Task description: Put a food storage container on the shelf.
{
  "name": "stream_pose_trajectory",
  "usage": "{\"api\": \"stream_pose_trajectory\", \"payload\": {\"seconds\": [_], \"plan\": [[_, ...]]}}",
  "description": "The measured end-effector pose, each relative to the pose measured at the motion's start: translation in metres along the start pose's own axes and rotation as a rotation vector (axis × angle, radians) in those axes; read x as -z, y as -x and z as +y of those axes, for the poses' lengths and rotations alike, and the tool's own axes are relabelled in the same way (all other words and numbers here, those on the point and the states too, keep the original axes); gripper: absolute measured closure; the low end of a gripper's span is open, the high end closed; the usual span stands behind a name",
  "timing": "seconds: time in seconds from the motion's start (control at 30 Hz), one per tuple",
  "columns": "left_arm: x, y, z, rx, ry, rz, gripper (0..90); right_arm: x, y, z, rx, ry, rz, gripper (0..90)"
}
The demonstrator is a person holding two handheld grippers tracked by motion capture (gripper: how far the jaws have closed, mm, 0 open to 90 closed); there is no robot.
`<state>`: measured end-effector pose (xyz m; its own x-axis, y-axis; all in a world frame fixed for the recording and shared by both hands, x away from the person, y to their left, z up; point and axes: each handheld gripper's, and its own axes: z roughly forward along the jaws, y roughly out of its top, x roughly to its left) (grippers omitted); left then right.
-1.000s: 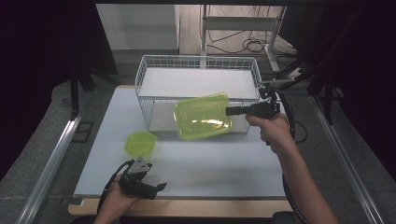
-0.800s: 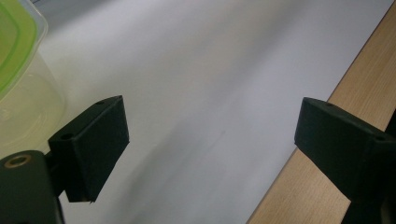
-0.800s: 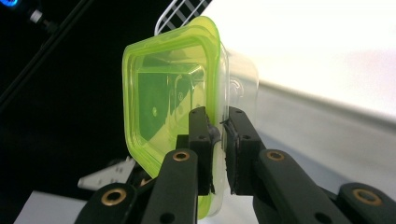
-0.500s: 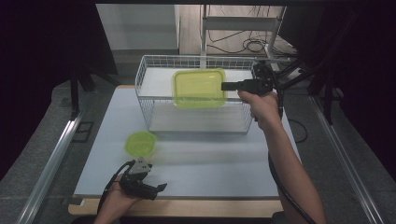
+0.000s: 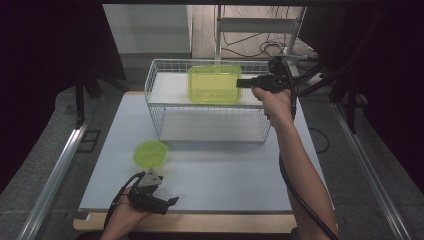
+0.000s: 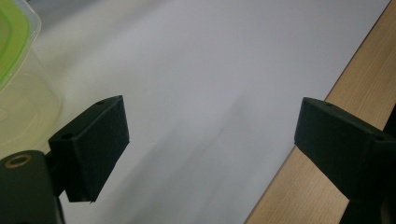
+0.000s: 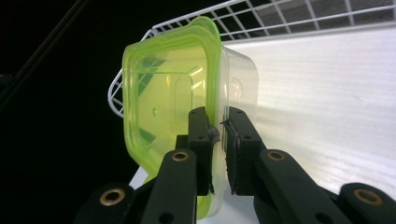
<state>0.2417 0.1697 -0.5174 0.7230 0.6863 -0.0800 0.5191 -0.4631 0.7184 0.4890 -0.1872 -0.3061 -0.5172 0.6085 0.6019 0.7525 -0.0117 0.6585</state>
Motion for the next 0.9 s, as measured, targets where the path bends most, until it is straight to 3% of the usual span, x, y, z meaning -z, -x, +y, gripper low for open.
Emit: {"api": "stream_pose_trajectory", "payload": {"seconds": [0.33, 0.43, 0.6, 0.73, 0.9], "plan": [[-0.001, 0.000, 0.000, -0.007, -0.010, -0.003, 9.9, -0.009, 0.004, 0.002, 0.035, 0.019, -0.134, 69.9], [-0.001, 0.001, 0.000, -0.007, -0.008, -0.004, 9.9, -0.012, 0.007, 0.002, 0.028, 0.028, -0.138, 68.8], [-0.002, 0.001, 0.000, -0.008, -0.007, -0.008, 9.9, -0.016, 0.009, 0.002, 0.054, 0.041, -0.183, 63.6], [-0.002, 0.001, 0.000, -0.008, -0.008, -0.011, 9.9, -0.015, 0.008, 0.005, 0.066, 0.061, -0.206, 56.3], [-0.001, 0.001, 0.000, -0.009, -0.006, -0.008, 9.9, -0.003, 0.001, 0.004, 0.125, 0.089, -0.224, 53.4]]}}
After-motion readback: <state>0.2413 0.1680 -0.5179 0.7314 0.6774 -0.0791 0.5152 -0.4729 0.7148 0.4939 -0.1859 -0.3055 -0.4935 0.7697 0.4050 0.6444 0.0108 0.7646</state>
